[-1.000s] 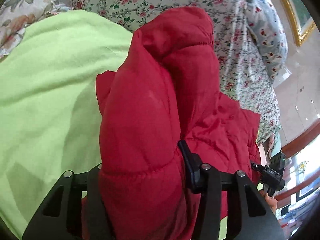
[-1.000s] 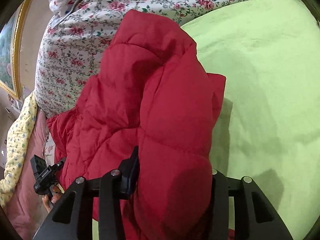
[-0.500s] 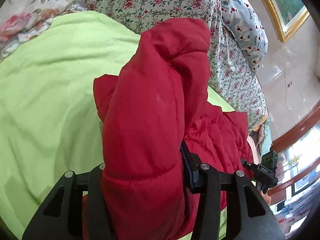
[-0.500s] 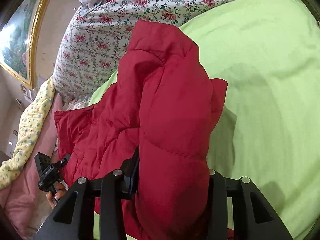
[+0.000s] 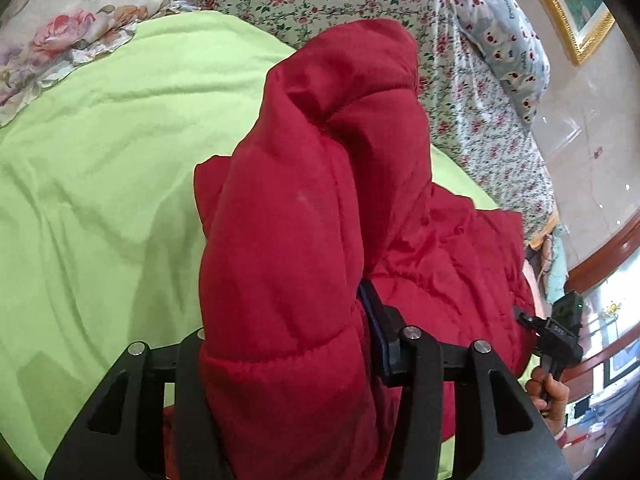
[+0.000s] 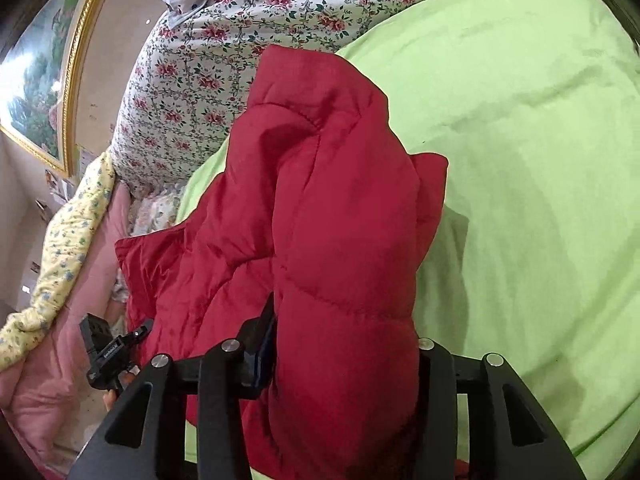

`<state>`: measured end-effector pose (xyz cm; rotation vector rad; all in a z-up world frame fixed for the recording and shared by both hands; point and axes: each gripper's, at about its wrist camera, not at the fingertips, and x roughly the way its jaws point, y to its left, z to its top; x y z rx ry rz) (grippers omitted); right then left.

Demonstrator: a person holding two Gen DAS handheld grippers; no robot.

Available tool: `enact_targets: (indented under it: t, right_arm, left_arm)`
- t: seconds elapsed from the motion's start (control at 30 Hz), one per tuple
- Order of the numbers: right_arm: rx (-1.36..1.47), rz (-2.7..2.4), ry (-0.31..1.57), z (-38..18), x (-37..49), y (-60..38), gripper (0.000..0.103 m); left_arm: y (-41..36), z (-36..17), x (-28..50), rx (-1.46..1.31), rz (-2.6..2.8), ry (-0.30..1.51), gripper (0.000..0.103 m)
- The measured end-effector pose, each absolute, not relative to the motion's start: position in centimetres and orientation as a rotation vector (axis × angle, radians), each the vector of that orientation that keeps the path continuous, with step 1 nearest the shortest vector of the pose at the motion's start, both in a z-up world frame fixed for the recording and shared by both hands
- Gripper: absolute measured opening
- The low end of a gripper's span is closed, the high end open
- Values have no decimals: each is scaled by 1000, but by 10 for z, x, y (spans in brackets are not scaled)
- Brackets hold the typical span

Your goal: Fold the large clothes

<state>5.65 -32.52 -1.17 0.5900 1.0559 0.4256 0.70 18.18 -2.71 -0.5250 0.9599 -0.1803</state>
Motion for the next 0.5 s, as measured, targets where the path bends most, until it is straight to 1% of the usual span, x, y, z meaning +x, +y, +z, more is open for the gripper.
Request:
enact_targets:
  t: [0.1,0.13,0.17,0.23,0.27,0.33,0.43,0.5]
  right_arm:
    - [572,404,1059,-14,57,-323,52]
    - [574,400,1059,-15,57,-324,54]
    - [571,388,1058,-16,57,-324,56]
    - [567,368,1058,-17,56,-324,63]
    - [558,351,1061,-17,56,-323,64]
    - [538,331,1060,-14,55,-321,67]
    - [507,302,1062,-10,54,-318,74]
    - [484,274,1061,-6,53,-318,75]
  left_arm:
    - [184,-35,7,-527,-156,969,51]
    - [182,-35,7,-519,-149,967,54]
    - [180,-35,7,-506,-138,966,58]
    - [178,-33,6,-464,-108,963,65]
    - [177,-32,6,-443,-93,960,71]
    - [174,-29,6,-402,-51,955,78]
    - [173,-25,4,-378,-22,948,83]
    - [173,-19,1,-358,9,930,83]
